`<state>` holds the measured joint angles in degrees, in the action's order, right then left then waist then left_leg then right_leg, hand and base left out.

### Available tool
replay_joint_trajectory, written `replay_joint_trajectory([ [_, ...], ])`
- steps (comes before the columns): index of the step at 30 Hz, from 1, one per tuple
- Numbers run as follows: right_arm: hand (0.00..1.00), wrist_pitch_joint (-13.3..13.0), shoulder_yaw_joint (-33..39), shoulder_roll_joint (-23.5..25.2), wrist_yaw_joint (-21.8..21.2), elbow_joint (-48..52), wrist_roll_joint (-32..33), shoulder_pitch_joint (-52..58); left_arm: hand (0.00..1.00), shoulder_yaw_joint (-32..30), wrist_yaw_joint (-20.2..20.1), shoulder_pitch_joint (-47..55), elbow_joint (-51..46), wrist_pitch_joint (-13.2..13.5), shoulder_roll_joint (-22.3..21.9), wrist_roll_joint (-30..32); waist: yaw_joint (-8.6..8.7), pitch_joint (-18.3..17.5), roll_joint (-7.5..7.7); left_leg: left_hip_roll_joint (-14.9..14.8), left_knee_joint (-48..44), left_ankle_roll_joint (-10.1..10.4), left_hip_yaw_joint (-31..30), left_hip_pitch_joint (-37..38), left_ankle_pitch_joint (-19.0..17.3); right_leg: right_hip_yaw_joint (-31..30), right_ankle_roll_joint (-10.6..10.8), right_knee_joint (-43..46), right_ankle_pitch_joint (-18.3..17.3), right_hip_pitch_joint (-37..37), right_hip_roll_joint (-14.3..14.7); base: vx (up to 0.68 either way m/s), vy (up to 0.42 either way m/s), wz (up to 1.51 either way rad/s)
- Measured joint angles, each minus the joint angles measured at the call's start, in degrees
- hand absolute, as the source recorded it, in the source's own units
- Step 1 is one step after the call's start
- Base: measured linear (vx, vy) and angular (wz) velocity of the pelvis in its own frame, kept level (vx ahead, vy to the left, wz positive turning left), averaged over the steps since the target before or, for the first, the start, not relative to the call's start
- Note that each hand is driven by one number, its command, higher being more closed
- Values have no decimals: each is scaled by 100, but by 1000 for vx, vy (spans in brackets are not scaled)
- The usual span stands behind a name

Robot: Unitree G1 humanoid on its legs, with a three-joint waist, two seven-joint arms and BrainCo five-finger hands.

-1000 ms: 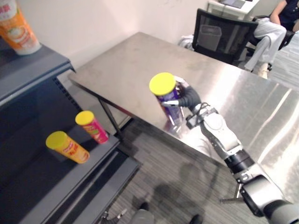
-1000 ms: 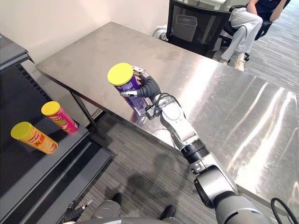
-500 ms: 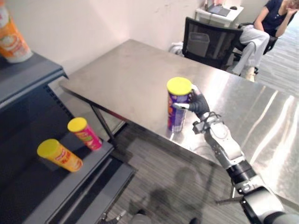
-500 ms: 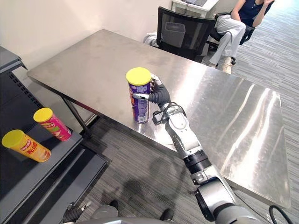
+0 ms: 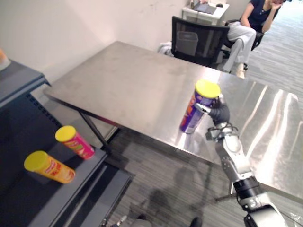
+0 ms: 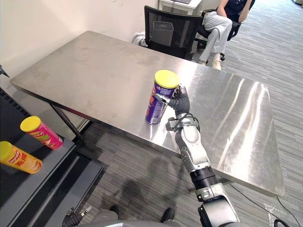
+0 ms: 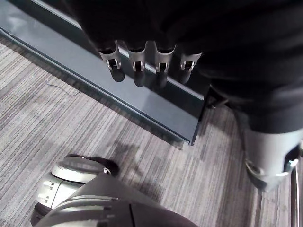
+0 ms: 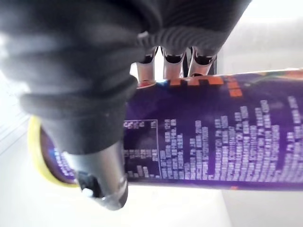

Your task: Put the gum and the chips on the shelf.

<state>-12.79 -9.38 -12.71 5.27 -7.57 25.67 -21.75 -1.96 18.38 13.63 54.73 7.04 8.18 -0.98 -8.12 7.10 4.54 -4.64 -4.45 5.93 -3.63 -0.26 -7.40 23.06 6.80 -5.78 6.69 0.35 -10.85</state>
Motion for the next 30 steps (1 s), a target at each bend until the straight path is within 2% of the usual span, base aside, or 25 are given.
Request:
replay_joint_trajectory([
  [5, 100, -55, 64, -6, -80, 22, 162, 43, 0, 51, 17, -6, 6, -2, -7, 0, 26, -21, -52, -12, -19, 3, -5, -47, -2, -4, 0, -1, 1, -40, 18, 1, -3, -3],
  [6, 0, -55, 56, -4, -84, 22, 180, 44, 0, 51, 27, -10, 5, -2, -14, 0, 20, -25, -59, -10, -18, 3, -8, -48, -2, 1, 0, -1, 1, -40, 16, 0, 0, 0],
  [13, 0, -42, 54, -3, -124, 21, 180, 67, 0, 51, 39, -7, 4, -2, -16, 2, 26, -28, -64, -9, -19, 3, -14, -48, -2, 5, 0, -1, 1, -35, 17, 0, 0, 0],
  [22, 0, 66, 53, -5, -401, 21, 176, 79, 0, 49, 39, -7, 4, -3, -33, 3, 25, -46, -91, -10, -18, 3, -18, -49, -2, 5, 0, -1, 1, -34, 17, 0, 0, 0],
  [30, 0, 467, -4, -193, -830, 26, 175, 78, 0, 42, 31, -4, 3, -3, -29, 10, 26, -52, -82, -10, -18, 2, -28, -50, -1, 12, 0, 0, 1, -33, 18, 0, 0, 0],
])
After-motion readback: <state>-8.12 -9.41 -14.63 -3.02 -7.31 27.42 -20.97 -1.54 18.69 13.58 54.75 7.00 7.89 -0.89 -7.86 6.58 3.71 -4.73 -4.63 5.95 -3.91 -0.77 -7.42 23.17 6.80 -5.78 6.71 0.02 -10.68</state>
